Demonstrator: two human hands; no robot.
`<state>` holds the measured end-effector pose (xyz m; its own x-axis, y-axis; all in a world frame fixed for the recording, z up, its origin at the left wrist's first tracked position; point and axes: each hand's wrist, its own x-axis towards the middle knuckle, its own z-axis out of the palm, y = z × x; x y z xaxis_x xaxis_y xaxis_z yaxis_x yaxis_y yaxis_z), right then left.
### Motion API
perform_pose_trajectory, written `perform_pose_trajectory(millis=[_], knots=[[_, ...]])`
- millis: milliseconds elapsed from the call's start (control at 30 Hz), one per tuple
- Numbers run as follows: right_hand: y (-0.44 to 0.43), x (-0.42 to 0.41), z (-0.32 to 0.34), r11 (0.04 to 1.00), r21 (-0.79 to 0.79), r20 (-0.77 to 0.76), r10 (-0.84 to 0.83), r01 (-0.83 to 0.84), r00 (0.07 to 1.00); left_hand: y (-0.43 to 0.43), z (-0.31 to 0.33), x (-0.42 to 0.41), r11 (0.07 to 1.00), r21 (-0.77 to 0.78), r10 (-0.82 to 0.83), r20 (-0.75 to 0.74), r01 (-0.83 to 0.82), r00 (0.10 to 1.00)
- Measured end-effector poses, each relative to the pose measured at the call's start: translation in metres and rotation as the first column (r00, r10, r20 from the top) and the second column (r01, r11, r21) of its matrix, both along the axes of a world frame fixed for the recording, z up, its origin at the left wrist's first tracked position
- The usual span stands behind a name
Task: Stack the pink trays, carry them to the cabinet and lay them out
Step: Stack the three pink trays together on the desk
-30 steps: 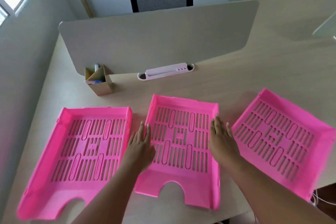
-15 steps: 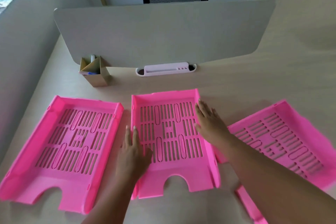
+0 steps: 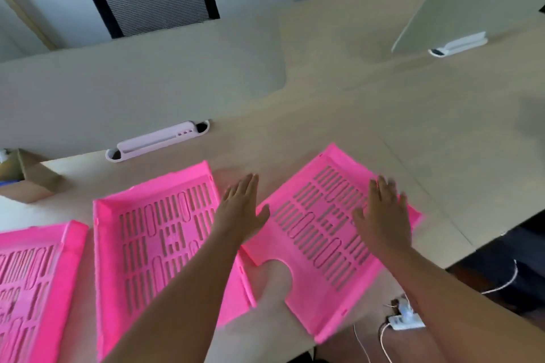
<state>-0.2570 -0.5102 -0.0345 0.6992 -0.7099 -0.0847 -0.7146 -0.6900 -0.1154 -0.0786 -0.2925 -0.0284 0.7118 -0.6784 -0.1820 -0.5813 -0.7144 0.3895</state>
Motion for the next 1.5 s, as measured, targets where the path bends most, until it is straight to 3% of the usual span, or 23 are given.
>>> perform_pose_trajectory(millis=[67,167,267,367,567,767,933,1033,1200,1500], knots=[[0.001,-0.024,-0.004,0.976,0.061,0.044,-0.213,0.21,0.976,-0.024,-0.007,-0.004,0.997,0.064,-0.039,-0.064,0.043,0.997],[0.015,-0.051,-0.017,0.838,0.334,0.104,-0.488,0.431,0.867,-0.045,-0.018,-0.008,0.993,0.114,-0.016,-0.176,0.036,0.984],[0.03,-0.062,-0.029,0.63,0.645,0.162,-0.666,0.433,0.728,-0.056,-0.02,-0.011,0.997,0.05,0.07,-0.177,-0.062,0.982],[0.018,-0.064,-0.018,0.571,0.695,0.13,-0.697,0.437,0.705,-0.066,-0.012,-0.015,0.996,0.018,0.089,-0.16,-0.087,0.983],[-0.044,-0.028,0.036,0.719,0.62,0.29,-0.582,0.314,0.76,-0.07,0.03,-0.013,0.982,-0.146,0.094,-0.156,-0.117,0.983],[-0.02,0.064,0.057,0.819,0.567,0.333,-0.321,0.083,0.887,0.011,0.071,0.011,0.901,-0.211,0.359,-0.127,-0.379,0.925],[0.074,0.137,0.055,0.759,0.623,0.361,-0.064,-0.189,0.931,0.137,0.082,0.017,0.731,-0.217,0.647,-0.083,-0.647,0.758],[0.129,0.16,0.052,0.686,0.665,0.35,0.061,-0.294,0.935,0.198,0.081,0.011,0.668,-0.174,0.728,-0.052,-0.724,0.684],[0.175,0.183,0.032,0.627,0.722,0.289,0.11,-0.292,0.951,0.247,0.059,0.007,0.628,-0.054,0.773,-0.063,-0.776,0.631],[0.207,0.197,0.013,0.678,0.693,0.22,0.124,-0.245,0.968,0.27,0.018,0.008,0.609,-0.121,0.732,-0.295,-0.784,0.614]])
